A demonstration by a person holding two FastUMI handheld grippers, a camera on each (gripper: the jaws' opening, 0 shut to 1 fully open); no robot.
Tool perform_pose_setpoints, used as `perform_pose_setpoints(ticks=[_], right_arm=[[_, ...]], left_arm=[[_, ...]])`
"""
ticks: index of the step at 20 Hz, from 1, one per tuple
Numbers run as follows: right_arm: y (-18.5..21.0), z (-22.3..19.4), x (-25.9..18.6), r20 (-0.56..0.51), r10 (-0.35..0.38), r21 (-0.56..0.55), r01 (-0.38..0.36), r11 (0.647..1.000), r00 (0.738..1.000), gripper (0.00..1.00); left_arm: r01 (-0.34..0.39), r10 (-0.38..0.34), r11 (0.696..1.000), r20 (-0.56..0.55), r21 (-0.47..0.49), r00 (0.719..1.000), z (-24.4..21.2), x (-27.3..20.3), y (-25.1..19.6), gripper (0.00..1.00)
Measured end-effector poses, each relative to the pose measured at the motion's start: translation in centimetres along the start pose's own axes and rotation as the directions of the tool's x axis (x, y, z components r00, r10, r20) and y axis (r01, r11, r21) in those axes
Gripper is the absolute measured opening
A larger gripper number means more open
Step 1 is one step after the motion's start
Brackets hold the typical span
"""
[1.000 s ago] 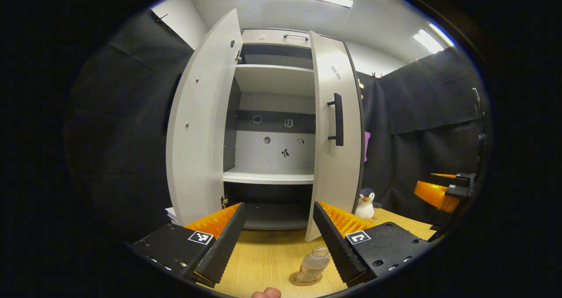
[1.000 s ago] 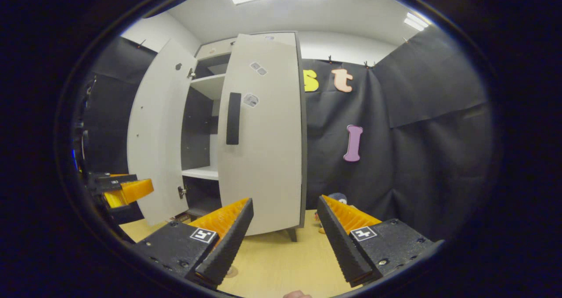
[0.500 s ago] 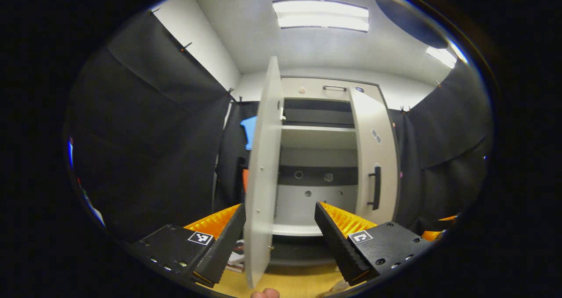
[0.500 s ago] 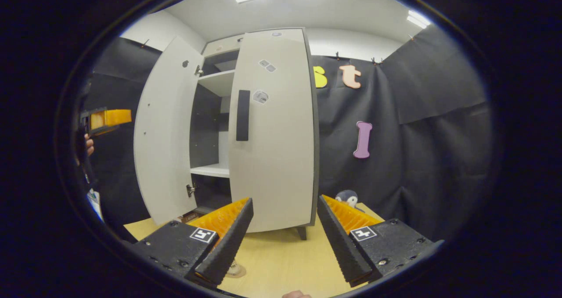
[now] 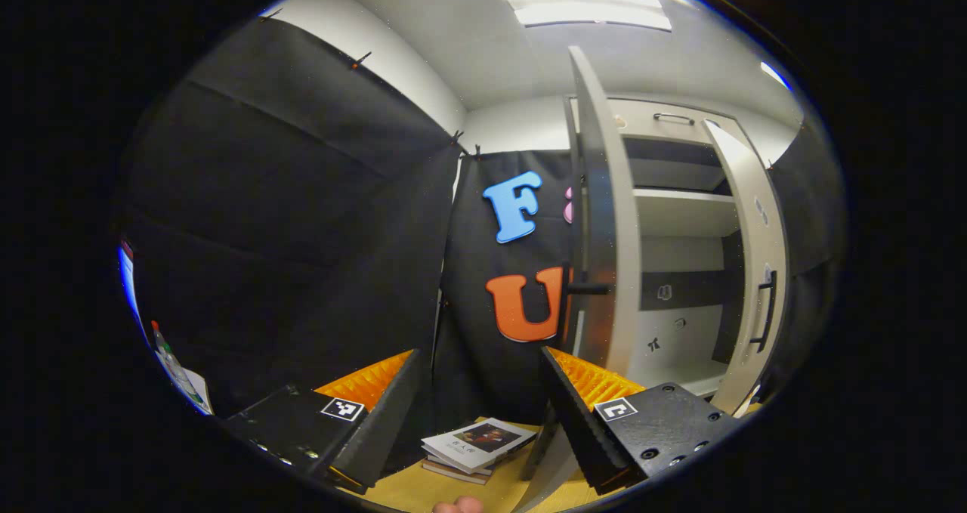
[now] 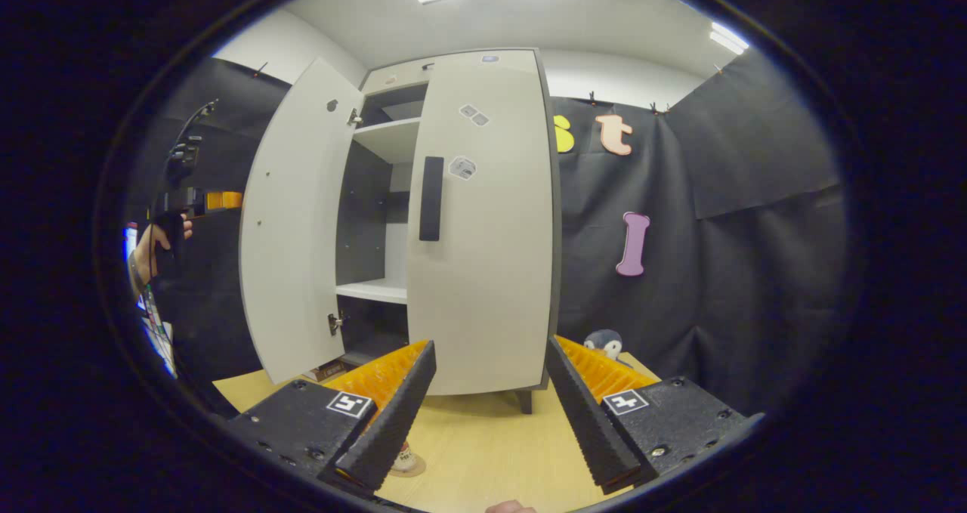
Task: Grasp the bottle in the cabinet with the left hand and place it on the coaster, then close the right door with the right hand and the left door with the left hand.
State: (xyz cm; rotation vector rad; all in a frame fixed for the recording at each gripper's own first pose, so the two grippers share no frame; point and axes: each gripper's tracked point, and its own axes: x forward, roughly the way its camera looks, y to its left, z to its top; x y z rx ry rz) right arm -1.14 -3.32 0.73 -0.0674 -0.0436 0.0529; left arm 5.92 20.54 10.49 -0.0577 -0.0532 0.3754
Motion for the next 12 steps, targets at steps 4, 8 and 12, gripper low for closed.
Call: perform_pose_setpoints(ticks=[4,8,12], right_arm=[[-1.8,-0.5,-0.2,-0.016,-0.045,0.003,0.045,0.999,0.999,0.96],[-3.0,-0.5,-0.4,-0.02,-0.078,0.007,0.078,0.997,0.997,0.96],[-3.2,-0.2,0.0,-0.014,-0.081,0.019,0.081,0.997,0.997,0.96]], left_arm=[[-0.024,0.023,0.999,-0.036,-0.034,0.999,-1.7,0.8,0.9,0.95],[-0.036,0.036,0.999,-0.004,0.036,0.999,-1.0,1.1,1.0,0.94],[-0.045,0.043,0.994,0.017,0.101,0.999,-0.7,1.0,0.8,0.93]])
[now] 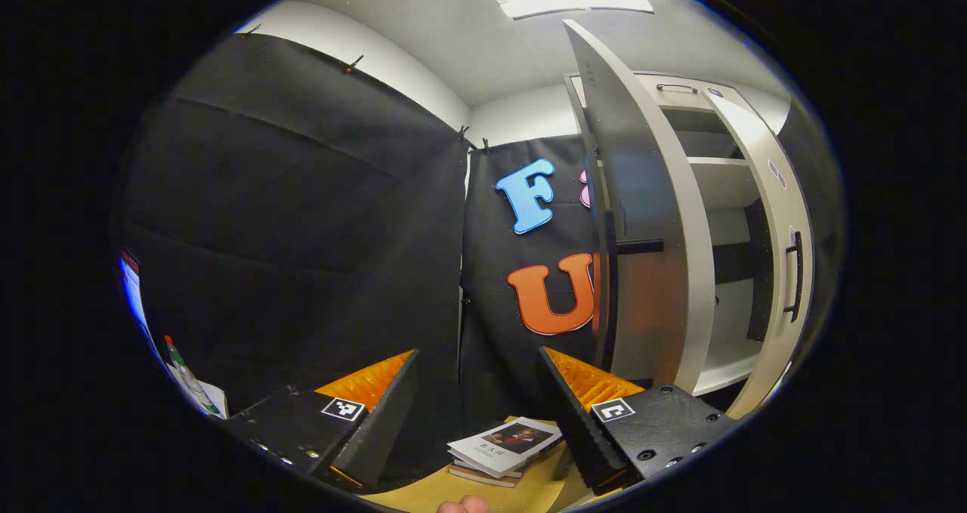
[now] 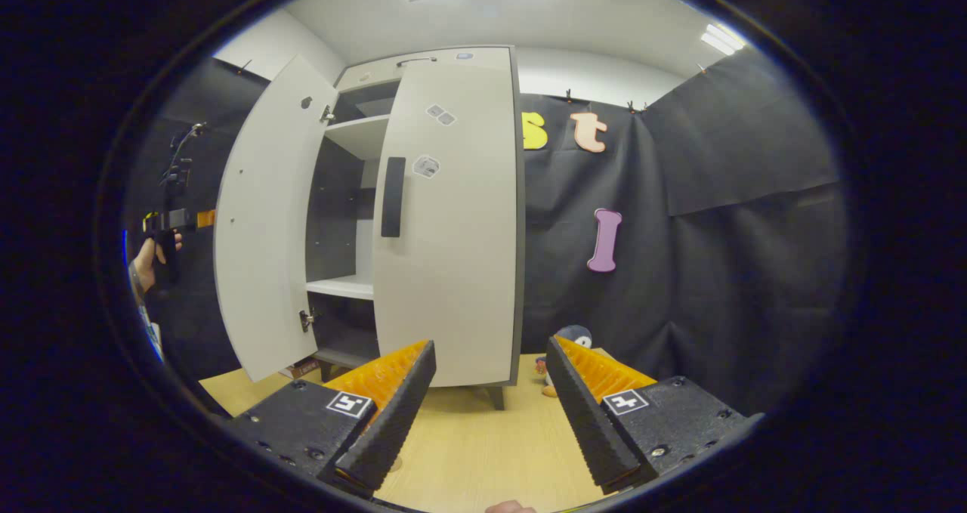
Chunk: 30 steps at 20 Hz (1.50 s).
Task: Grasp the bottle in the cabinet with the left hand and place it on the coaster, then close the right door with the right hand and the left door with the left hand.
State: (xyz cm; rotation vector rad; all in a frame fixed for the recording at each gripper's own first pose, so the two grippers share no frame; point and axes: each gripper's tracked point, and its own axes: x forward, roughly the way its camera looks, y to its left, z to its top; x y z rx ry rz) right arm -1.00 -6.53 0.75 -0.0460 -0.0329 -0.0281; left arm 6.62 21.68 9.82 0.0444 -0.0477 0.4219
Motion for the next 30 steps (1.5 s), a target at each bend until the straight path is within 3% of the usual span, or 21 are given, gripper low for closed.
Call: perform_pose_setpoints(ticks=[3,7,8,9,10,11,12,13,14,15,16,17,18,19,21,23,27,28,30], right_arm=[[0.5,0.0,0.3,-0.007,0.016,0.007,-0.016,1.0,1.0,0.96],[0.8,0.2,0.2,-0.007,0.026,-0.011,-0.026,1.0,1.0,0.96],[0.7,0.2,0.1,-0.007,0.025,-0.015,-0.025,1.0,1.0,0.96],[0.5,0.2,0.0,-0.008,0.021,-0.018,-0.022,1.0,1.0,0.96],[0.4,0.2,-0.1,-0.009,0.018,-0.019,-0.019,1.0,1.0,0.96],[0.2,0.2,-0.2,-0.01,0.013,-0.019,-0.013,1.0,1.0,0.96],[-0.1,0.2,-0.3,-0.009,0.007,-0.018,-0.007,1.0,1.0,0.96],[-0.2,0.3,-0.4,-0.007,0.002,-0.017,-0.002,1.0,1.0,0.96],[-0.5,0.4,-0.4,-0.006,-0.006,-0.015,0.006,1.0,1.0,0.96],[-0.7,0.5,-0.4,-0.005,-0.014,-0.013,0.014,1.0,1.0,0.96],[-0.9,0.5,-0.6,-0.001,-0.023,-0.011,0.023,1.0,1.0,0.96],[-1.1,0.7,-0.6,0.003,-0.031,-0.009,0.031,0.999,1.0,0.96],[-1.3,0.8,-0.5,0.008,-0.037,-0.009,0.038,0.999,0.999,0.96],[-1.5,0.9,-0.4,0.012,-0.042,-0.01,0.042,0.999,0.999,0.96],[-1.9,1.0,-0.2,0.009,-0.05,-0.019,0.051,0.999,0.999,0.96],[-1.9,1.3,-0.7,0.019,-0.055,-0.032,0.055,0.998,0.998,0.96],[-1.9,1.4,-0.8,0.028,-0.055,-0.035,0.056,0.998,0.998,0.96],[-1.7,1.1,-0.6,0.024,-0.051,-0.028,0.052,0.998,0.998,0.96],[-1.7,0.8,-0.3,0.018,-0.042,-0.014,0.042,0.999,0.999,0.96]], left_arm=[[0.057,-0.059,0.996,-0.031,-0.063,0.998,-0.3,-0.5,-1.9,0.89],[0.092,-0.095,0.993,-0.028,-0.076,0.995,-0.2,-1.0,-3.5,0.92],[0.102,-0.105,0.991,-0.028,-0.086,0.994,-0.2,-1.3,-4.0,0.99],[0.115,-0.119,0.989,-0.027,-0.096,0.993,-0.1,-1.3,-4.7,0.99],[0.13,-0.134,0.986,-0.028,-0.104,0.991,-0.1,-1.3,-5.5,0.92],[0.15,-0.154,0.983,-0.029,-0.108,0.988,-0.1,-1.5,-6.3,0.92],[0.171,-0.175,0.979,-0.027,-0.112,0.984,-0.1,-1.6,-7.3,0.92],[0.193,-0.197,0.975,-0.021,-0.114,0.98,-0.1,-1.7,-8.4,0.99],[0.214,-0.217,0.969,-0.014,-0.121,0.976,0.0,-1.8,-9.4,0.99],[0.231,-0.235,0.964,-0.014,-0.132,0.972,-0.3,-2.1,-10.4,0.93],[0.252,-0.256,0.957,-0.012,-0.144,0.967,-0.2,-2.1,-11.5,0.99],[0.272,-0.277,0.949,-0.011,-0.158,0.961,-0.3,-2.1,-12.6,0.93],[0.294,-0.299,0.94,-0.006,-0.174,0.954,-0.2,-2.1,-13.7,0.99],[0.305,-0.311,0.934,0.0,-0.188,0.95,-0.1,-2.0,-14.5,0.99],[0.297,-0.301,0.936,0.01,-0.188,0.954,0.3,-1.7,-15.0,0.9],[0.292,-0.294,0.937,0.018,-0.19,0.956,0.5,-1.4,-15.2,0.99],[0.292,-0.295,0.94,0.01,-0.178,0.956,0.9,-2.4,-15.0,0.99],[0.294,-0.296,0.941,0.016,-0.17,0.955,1.2,-2.8,-14.9,0.95],[0.302,-0.301,0.939,0.026,-0.163,0.953,1.6,-3.5,-14.9,0.99]])
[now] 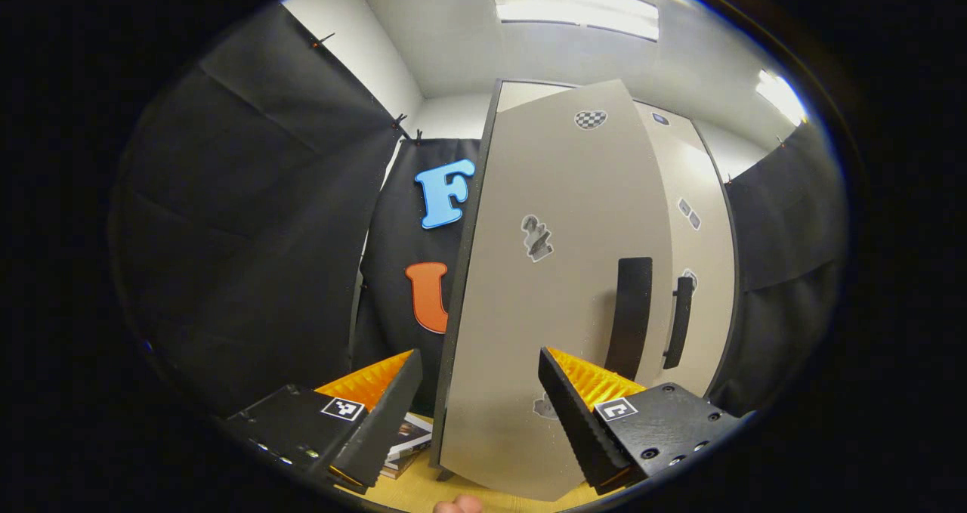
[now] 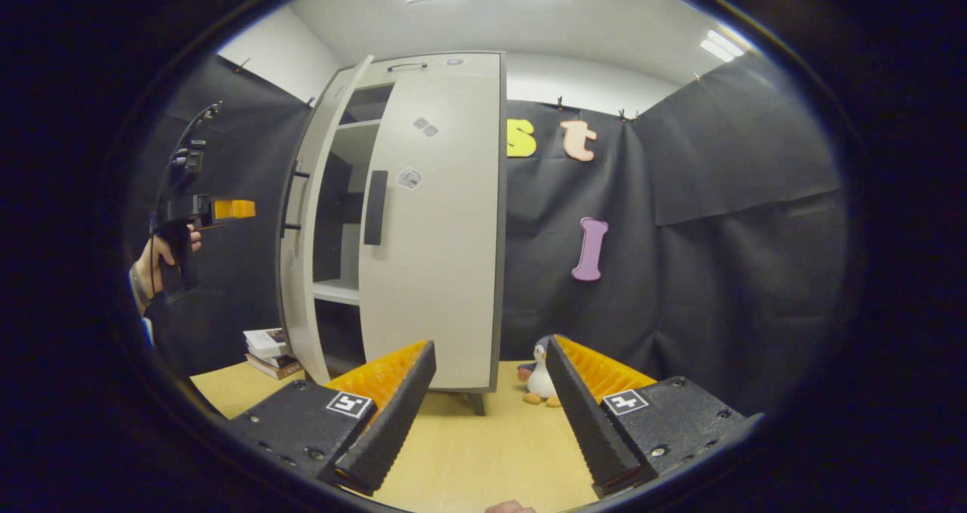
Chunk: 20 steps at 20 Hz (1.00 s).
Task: Grasp the bottle in the cabinet with the left hand and place it on the coaster, then close the right door with the right hand and the left door with the left hand.
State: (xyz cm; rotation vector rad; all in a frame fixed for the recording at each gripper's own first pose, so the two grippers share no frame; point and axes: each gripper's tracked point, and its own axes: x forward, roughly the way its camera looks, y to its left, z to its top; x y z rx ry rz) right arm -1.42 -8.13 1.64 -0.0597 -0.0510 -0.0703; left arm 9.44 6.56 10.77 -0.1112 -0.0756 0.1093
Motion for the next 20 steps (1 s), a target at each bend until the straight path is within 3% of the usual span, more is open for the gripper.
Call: perform_pose_setpoints(ticks=[3,4,6,14,20], right_arm=[[0.5,-0.3,0.1,-0.009,0.032,0.032,-0.031,0.999,0.999,0.96],[0.6,-0.3,0.2,-0.009,0.04,0.038,-0.04,0.998,0.999,0.94],[0.7,-0.2,0.3,-0.003,0.054,0.041,-0.054,0.998,0.999,0.96],[1.3,-0.9,0.9,-0.024,0.111,0.038,-0.11,0.993,0.993,0.96],[1.5,-2.0,0.9,-0.049,0.113,0.044,-0.111,0.993,0.992,0.96]], left_arm=[[0.025,-0.025,1.0,-0.008,0.009,1.0,0.3,-1.5,-1.0,0.95],[0.039,-0.039,0.999,-0.004,0.012,0.999,0.3,-2.0,-1.3,0.99],[0.057,-0.057,0.998,0.002,0.022,0.998,0.3,-2.8,-2.0,0.95],[0.105,-0.104,0.993,-0.019,0.055,0.994,-2.2,-4.9,-3.3,0.99],[0.16,-0.156,0.985,-0.059,0.065,0.986,-5.1,-7.5,-5.1,0.99]])
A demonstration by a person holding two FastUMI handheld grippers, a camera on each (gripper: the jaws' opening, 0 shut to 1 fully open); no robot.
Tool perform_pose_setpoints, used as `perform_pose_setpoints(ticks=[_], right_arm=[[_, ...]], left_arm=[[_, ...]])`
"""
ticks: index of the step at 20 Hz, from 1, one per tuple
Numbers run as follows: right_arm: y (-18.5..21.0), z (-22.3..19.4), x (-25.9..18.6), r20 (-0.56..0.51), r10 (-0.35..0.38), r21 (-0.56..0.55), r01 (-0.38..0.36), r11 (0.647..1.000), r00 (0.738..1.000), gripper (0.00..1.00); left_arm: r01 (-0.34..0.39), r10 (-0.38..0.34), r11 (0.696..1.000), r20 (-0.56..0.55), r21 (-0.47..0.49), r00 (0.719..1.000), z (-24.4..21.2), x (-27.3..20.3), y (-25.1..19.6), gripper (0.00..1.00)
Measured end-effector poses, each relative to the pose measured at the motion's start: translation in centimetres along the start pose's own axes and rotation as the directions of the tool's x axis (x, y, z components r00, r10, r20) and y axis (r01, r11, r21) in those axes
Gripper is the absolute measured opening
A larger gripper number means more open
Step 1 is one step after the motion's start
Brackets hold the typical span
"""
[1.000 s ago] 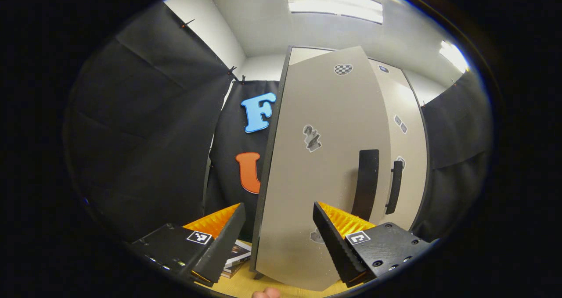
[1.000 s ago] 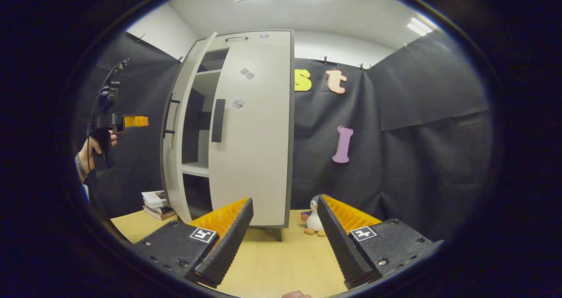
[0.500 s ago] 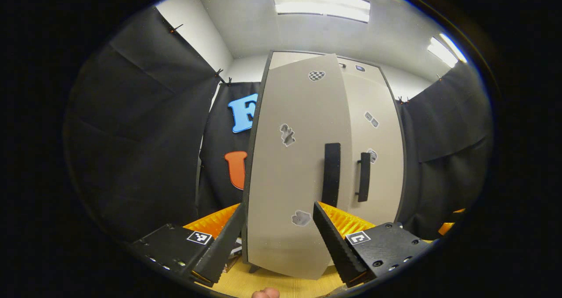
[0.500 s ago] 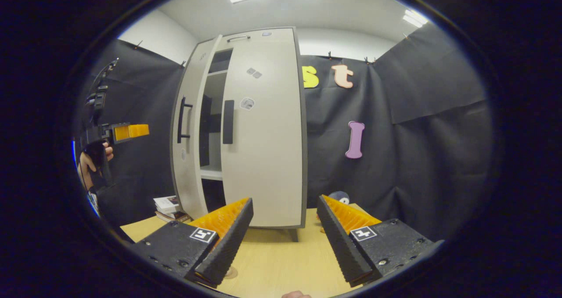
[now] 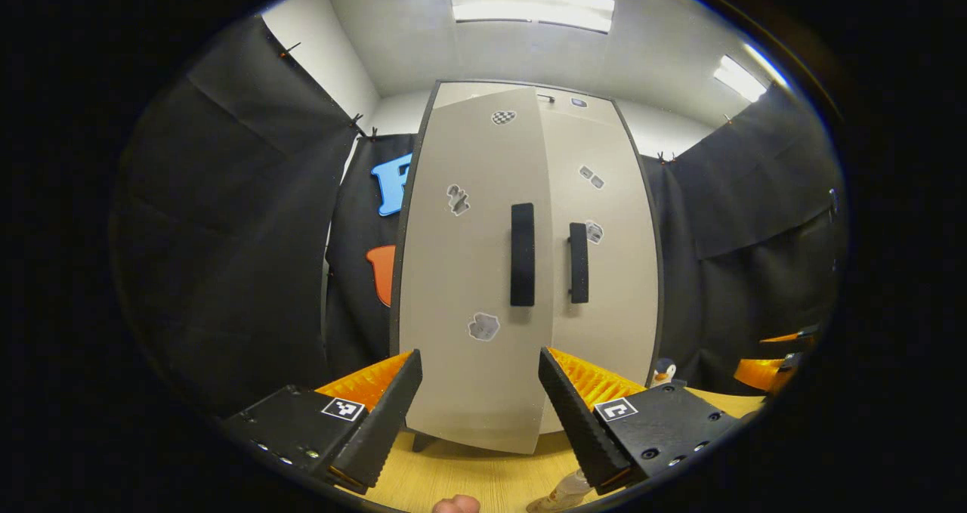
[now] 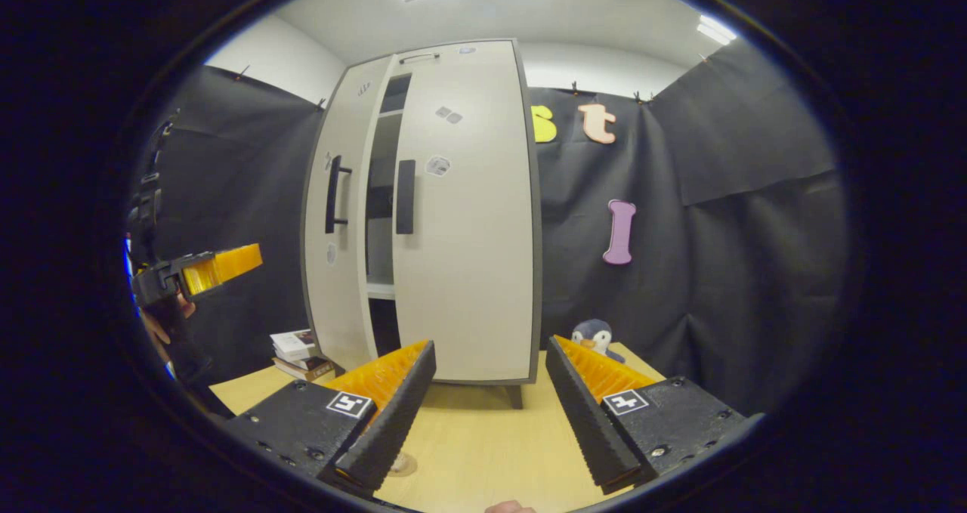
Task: Grasp the bottle in the cabinet with the left hand and place it on the coaster, then close the right door with the right hand and the left door with the left hand.
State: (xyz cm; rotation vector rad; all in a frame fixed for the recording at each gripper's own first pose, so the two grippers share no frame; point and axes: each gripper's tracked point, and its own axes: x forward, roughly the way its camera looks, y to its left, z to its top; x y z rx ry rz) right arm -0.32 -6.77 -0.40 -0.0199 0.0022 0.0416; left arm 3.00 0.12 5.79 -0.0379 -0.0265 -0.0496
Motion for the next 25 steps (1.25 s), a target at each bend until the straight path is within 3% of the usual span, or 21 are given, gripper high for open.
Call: perform_pose_setpoints(ticks=[2,3,9,25], right_arm=[[0.2,-0.5,0.0,-0.007,0.006,0.012,-0.006,1.0,1.0,0.96],[0.4,-0.8,-0.2,-0.011,0.007,0.015,-0.007,1.0,1.0,0.96],[0.2,-0.7,-0.5,-0.011,0.01,0.014,-0.009,1.0,1.0,0.96],[0.9,-0.9,-0.1,-0.012,0.011,0.043,-0.011,0.999,1.0,0.96]], left_arm=[[0.016,-0.016,1.0,-0.029,-0.011,0.999,-1.2,-0.8,-0.7,0.99],[0.016,-0.017,1.0,-0.037,-0.01,0.999,-1.7,-1.1,-0.8,0.95],[-0.017,0.019,1.0,-0.089,0.024,0.996,-4.5,-2.3,0.1,0.95],[-0.007,0.008,1.0,-0.057,0.025,0.998,-3.9,-2.7,-0.7,0.95]])
